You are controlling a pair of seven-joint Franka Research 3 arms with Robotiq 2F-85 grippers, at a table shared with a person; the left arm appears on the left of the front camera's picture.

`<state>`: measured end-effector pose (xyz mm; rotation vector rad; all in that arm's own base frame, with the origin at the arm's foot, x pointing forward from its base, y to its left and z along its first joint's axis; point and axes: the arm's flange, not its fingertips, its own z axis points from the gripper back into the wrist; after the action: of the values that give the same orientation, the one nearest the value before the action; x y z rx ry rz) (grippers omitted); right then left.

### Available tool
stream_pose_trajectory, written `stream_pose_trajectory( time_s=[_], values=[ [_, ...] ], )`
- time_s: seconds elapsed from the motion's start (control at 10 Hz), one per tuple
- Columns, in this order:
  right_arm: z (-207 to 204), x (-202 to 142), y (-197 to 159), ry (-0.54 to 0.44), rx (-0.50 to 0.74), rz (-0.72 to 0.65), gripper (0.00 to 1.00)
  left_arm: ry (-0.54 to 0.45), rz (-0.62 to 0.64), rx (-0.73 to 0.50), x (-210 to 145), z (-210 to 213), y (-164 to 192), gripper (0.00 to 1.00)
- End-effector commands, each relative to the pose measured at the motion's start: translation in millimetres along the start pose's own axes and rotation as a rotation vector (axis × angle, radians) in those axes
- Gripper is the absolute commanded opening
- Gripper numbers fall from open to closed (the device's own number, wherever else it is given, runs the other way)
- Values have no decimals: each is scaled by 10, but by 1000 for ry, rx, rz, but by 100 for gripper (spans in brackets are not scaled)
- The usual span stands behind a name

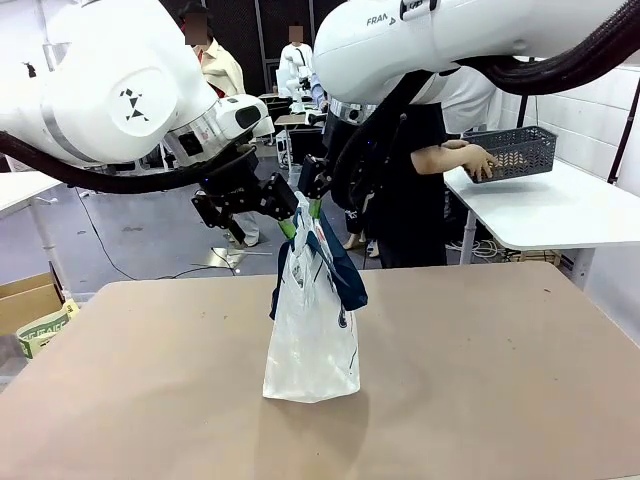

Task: Transfer purchased items from the store into the shopping bag.
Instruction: Open the Reusable shopping bag in the center of the table.

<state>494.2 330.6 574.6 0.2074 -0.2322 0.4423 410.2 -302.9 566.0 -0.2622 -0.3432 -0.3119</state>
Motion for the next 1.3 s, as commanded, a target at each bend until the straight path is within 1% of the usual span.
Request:
stream_pose_trajectory(
  time_s=[0.0, 0.3, 0.4, 0.7, 1.2],
  values=[
    [-77, 87, 68, 35, 44, -105, 100, 7, 9, -48, 35, -5, -77, 100],
    [-144, 121, 116, 52, 63, -136, 100, -6, 4, -77, -61, 20, -119, 100],
    [-193, 124, 134, 60, 42, -142, 100, -3, -1, -82, -90, 2, -119, 100],
    [-325, 141, 119, 98, 30, -159, 100, 28, 27, -99, -98, -183, -44, 100],
    [-402, 160, 77, 128, 21, -160, 100, 26, 71, -60, -75, -320, 95, 100]
  ],
)
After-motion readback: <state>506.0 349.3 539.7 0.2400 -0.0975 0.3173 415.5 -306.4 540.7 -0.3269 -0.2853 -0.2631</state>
